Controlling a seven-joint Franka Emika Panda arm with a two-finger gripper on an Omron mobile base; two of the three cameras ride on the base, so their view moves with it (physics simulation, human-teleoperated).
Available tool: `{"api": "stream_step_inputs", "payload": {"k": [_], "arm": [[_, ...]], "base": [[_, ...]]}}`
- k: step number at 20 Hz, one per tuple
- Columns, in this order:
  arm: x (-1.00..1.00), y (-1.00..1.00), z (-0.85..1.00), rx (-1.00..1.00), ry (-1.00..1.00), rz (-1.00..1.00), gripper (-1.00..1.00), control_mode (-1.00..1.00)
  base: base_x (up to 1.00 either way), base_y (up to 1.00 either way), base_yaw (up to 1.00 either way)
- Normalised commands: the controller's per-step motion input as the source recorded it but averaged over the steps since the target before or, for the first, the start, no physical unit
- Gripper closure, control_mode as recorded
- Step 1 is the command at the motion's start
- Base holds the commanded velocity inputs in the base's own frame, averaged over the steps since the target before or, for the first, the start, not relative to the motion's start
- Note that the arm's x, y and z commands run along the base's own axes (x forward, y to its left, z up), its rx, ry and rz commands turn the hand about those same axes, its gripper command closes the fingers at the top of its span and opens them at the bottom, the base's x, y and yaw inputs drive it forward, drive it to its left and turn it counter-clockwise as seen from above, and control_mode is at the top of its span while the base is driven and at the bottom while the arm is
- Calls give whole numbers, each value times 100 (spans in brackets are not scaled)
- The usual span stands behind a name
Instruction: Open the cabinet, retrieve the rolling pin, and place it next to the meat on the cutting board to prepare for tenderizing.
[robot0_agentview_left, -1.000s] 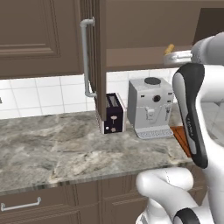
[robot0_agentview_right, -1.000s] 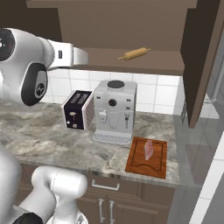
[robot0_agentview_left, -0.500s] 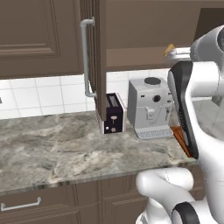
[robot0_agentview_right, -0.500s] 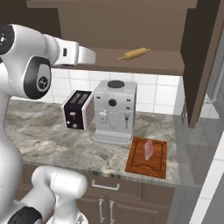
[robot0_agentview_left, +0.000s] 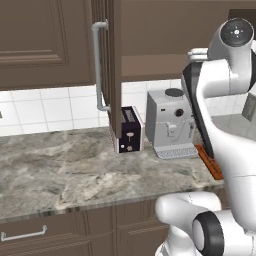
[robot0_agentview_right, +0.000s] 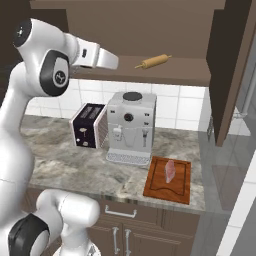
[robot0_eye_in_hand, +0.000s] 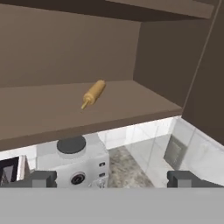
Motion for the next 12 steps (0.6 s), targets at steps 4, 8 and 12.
{"api": "stream_step_inputs", "payload": {"k": [4, 8, 12], "arm": [[51, -7, -12, 4, 0, -14, -100, -100], [53, -1, -12, 4, 0, -12, -100, -100], [46, -2, -11, 5, -1, -6, -100, -100]], "base": [[0, 0, 0], [0, 0, 0], [0, 0, 0]]}}
